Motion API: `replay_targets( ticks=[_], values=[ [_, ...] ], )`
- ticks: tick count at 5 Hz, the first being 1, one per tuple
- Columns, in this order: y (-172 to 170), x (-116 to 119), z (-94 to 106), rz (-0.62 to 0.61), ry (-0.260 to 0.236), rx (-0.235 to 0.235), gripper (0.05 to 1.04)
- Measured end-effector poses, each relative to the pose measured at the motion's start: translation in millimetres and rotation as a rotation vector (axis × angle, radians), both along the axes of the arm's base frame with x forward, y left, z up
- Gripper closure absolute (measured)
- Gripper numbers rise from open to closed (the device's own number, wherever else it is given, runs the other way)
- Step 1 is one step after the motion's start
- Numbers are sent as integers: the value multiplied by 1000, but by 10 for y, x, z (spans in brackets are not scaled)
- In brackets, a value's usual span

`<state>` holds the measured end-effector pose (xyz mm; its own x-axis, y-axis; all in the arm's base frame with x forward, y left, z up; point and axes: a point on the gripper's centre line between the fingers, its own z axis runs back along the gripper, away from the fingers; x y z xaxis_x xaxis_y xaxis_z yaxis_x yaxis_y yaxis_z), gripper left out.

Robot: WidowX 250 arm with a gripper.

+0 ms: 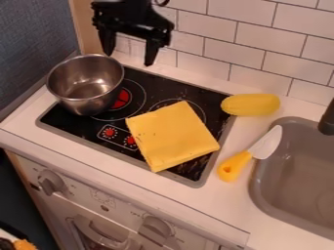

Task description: Moving the silver object at the top of the yellow towel.

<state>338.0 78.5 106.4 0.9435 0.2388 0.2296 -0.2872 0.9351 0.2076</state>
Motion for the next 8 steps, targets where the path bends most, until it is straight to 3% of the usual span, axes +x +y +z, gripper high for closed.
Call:
replay_targets(
  ticks=[2,4,5,6,7,8],
  values=[
    [329,7,-326,-10,19,7,84],
    [384,-30,-635,15,84,-16,84],
    [348,-31,-752,15,111,-15,141],
    [360,-2,-768,26,95,18,431],
    [347,-14,-799,37,86,21,735],
    [273,9,-823,27,84,20,940]
  ],
)
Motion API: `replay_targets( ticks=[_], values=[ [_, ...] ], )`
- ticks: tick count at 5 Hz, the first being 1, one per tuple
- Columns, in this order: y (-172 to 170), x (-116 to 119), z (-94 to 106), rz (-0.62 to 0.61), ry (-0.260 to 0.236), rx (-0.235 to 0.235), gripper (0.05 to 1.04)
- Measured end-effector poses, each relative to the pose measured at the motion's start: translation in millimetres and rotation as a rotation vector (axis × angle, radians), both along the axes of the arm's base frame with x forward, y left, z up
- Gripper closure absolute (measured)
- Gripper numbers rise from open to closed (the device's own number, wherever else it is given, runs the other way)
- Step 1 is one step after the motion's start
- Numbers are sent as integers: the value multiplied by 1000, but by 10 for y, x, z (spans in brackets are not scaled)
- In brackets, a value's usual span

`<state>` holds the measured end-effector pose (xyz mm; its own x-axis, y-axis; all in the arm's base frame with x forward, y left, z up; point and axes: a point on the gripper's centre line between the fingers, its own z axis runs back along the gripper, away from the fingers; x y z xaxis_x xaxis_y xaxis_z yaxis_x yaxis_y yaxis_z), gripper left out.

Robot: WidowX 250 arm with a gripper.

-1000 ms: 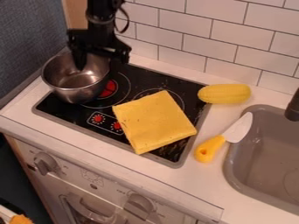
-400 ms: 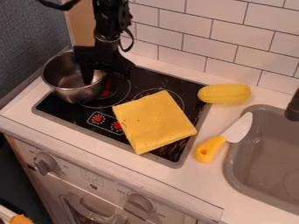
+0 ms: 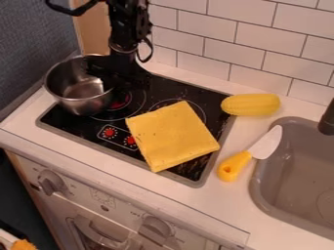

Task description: Moving the silver object at the top of the yellow towel.

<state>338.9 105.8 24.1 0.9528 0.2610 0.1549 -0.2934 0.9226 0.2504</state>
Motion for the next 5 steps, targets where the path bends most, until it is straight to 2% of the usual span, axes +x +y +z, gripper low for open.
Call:
replay_targets(
  ticks=[1,4,5],
  values=[
    [-54,-37,-32,-8,18,0,1008],
    [-68,-86,-16,-10,45,-1,1010],
    [-65,-112,74,-13,65,55,1010]
  ],
)
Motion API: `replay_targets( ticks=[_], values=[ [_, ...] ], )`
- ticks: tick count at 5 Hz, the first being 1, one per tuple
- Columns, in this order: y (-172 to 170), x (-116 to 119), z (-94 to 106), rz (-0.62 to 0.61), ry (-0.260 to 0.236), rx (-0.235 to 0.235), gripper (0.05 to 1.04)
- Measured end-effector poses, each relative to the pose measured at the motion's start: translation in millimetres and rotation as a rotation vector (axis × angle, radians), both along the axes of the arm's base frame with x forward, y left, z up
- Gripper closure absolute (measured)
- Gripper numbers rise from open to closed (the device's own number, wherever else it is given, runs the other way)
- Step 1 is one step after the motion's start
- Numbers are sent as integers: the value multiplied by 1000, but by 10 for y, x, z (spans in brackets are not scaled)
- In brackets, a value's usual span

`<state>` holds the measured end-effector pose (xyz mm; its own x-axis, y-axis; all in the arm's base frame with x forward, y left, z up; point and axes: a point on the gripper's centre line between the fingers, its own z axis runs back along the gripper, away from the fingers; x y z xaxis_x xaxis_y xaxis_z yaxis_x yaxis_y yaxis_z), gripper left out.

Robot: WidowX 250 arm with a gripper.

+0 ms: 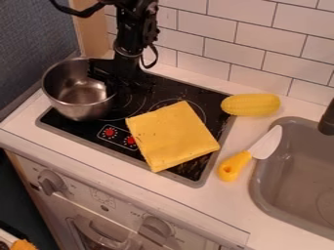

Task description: Moving the silver object at the top of the yellow towel.

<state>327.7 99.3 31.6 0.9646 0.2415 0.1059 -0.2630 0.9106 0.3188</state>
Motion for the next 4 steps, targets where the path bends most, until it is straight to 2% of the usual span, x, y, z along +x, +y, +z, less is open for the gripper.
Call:
replay_targets(
  ticks=[1,2,3,4],
  values=[
    [-127,85,312,-42,-76,26,1010],
    [-286,115,513,-86,-123,43,1010],
    [-490,45,582,-132,-135,45,1010],
    [-868,-25,616,-217,-151,32,1010]
  ],
)
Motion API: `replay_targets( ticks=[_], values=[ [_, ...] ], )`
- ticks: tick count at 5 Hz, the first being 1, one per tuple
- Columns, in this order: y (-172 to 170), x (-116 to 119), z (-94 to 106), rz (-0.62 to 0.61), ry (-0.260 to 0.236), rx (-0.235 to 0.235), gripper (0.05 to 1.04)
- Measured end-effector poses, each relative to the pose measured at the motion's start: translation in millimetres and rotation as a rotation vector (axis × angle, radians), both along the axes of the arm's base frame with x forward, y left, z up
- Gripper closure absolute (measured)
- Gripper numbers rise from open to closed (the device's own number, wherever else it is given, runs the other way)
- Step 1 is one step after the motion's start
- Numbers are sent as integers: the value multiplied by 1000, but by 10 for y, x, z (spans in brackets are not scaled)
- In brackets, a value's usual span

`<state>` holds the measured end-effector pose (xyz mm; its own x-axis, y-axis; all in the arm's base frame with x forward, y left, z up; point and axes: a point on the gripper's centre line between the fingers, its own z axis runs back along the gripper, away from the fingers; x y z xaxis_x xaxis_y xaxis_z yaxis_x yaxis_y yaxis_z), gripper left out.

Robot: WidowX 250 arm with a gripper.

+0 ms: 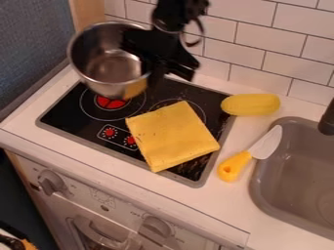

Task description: Moving the silver object at the top of the yellow towel.

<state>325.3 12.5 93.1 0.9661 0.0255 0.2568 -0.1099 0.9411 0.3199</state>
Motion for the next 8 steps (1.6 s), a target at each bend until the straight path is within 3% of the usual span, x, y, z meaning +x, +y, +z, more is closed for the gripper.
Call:
replay_targets(
  ticks=[1,3,5,6,7,8],
  values=[
    [-458,-114,-51,-110,11,-26,1010],
    [-860,-282,-210,-196,37,-64,1010],
    [-827,-335,-575,-188,139,-65,1010],
    [-805,-331,-589,-176,148,-73,975],
    [-734,-305,-608,-149,166,-77,802],
    [-688,-305,-607,-136,171,-75,506]
  ],
)
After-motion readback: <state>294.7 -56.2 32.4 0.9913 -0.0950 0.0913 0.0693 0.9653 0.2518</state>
